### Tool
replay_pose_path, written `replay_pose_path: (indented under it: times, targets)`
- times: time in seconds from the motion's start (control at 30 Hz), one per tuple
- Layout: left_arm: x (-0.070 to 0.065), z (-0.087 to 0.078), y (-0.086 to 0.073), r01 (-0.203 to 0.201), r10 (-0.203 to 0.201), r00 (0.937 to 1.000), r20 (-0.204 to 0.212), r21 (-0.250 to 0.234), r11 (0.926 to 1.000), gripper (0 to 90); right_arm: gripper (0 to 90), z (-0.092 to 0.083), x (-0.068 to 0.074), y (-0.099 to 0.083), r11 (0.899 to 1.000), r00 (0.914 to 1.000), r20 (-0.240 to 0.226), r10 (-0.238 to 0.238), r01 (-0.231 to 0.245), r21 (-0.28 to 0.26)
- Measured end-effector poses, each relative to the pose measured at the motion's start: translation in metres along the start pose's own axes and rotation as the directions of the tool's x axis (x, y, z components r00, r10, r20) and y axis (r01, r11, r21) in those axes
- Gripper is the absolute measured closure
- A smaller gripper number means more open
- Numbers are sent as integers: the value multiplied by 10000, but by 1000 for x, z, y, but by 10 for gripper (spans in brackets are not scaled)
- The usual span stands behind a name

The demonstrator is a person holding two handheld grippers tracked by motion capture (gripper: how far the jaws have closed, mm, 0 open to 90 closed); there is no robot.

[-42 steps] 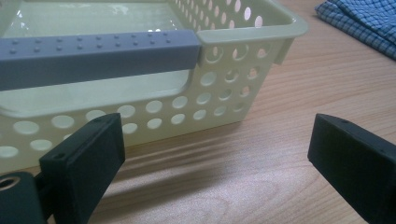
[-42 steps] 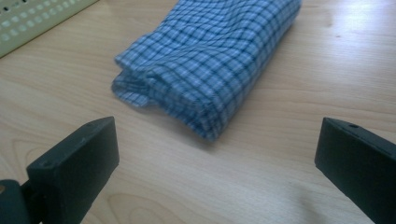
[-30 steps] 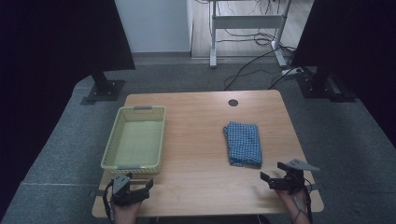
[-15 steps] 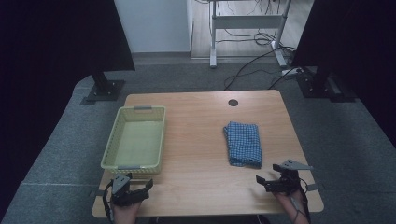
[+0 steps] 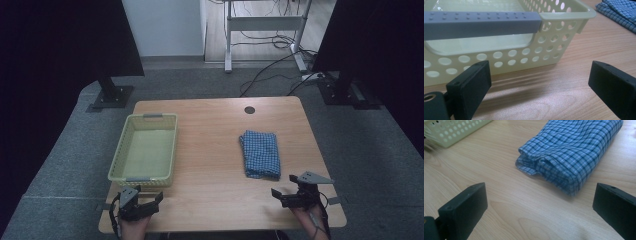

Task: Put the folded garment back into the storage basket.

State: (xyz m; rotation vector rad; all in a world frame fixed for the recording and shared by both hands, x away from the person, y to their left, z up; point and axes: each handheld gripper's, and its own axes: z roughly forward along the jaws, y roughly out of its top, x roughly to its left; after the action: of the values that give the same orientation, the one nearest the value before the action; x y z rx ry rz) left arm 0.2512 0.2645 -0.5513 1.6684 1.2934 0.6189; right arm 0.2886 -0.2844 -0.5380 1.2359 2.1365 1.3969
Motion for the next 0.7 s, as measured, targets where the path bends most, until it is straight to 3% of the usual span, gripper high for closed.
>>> replay_pose_path:
  times: [0.47, 0.7]
  targets:
    - [-1, 2, -1, -36, 36, 10000, -48, 122, 9999, 50, 0, -21, 2, 19, 9962, 9998, 165, 84, -69, -866]
    - [-1, 3, -1, -50, 52, 9999, -113, 173, 9998, 51, 0, -25, 0, 23, 9957, 9996, 206, 200, -180, -911]
